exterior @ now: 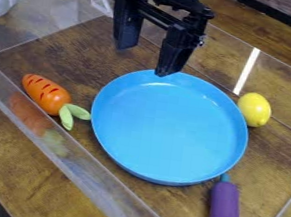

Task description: Move the carrot to the left side

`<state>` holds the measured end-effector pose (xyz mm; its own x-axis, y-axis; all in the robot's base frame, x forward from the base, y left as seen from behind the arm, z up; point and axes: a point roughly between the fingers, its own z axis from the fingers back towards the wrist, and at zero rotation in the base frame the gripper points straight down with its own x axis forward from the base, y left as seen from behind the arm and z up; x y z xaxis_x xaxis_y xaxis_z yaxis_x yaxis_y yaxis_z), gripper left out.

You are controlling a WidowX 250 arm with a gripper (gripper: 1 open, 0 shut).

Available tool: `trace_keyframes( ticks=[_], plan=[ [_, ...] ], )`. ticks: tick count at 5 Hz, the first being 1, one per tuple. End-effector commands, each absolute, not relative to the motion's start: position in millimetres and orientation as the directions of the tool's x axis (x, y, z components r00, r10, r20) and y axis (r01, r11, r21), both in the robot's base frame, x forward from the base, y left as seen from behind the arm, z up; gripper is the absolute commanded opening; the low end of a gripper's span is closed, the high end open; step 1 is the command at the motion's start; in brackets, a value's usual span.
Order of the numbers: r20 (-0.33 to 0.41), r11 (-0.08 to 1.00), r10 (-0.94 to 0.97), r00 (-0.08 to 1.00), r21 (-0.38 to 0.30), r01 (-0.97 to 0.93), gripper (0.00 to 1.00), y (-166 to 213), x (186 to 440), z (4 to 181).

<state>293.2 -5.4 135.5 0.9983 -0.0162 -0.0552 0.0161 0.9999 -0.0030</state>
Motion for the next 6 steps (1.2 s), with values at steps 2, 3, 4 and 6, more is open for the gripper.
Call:
trace_keyframes(
  ticks=[2,3,4,6],
  plan=[
    [-0.056,0.998,-0.056,0.997,-0.003,0.056,1.0,-14.4,305.6,136.6],
    [-0.042,0.988,-0.155,0.987,-0.004,0.155,1.0,-12.4,300.2,142.5],
    [-0.035,0.977,-0.215,0.976,-0.007,0.215,1.0,-7.9,293.1,146.1],
    [-0.024,0.985,-0.171,0.985,-0.007,0.171,1.0,5.0,290.1,149.9]
  ],
)
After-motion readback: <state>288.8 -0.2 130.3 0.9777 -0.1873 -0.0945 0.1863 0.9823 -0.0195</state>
